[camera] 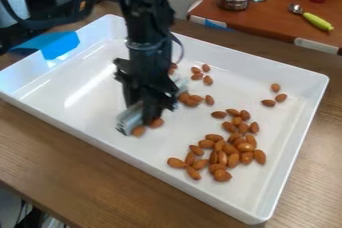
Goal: Sweep into pile
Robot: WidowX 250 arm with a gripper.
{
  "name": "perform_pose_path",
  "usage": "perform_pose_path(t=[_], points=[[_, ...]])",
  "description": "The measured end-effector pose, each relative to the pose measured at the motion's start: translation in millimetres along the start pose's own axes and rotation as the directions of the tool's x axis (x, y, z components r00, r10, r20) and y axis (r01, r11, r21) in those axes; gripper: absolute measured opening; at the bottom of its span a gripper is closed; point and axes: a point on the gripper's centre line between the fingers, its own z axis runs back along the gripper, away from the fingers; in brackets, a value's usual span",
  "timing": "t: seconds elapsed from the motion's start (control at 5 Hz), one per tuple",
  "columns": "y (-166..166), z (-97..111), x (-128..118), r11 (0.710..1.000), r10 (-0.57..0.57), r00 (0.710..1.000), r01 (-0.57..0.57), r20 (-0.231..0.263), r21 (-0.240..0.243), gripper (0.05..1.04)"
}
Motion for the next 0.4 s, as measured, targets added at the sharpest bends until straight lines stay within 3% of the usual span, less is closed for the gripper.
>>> perform_pose_path(t=[0.4], points=[[-51, -2, 3, 0.999, -0.037, 0.999, 0.037, 0.028, -0.008, 0.381]])
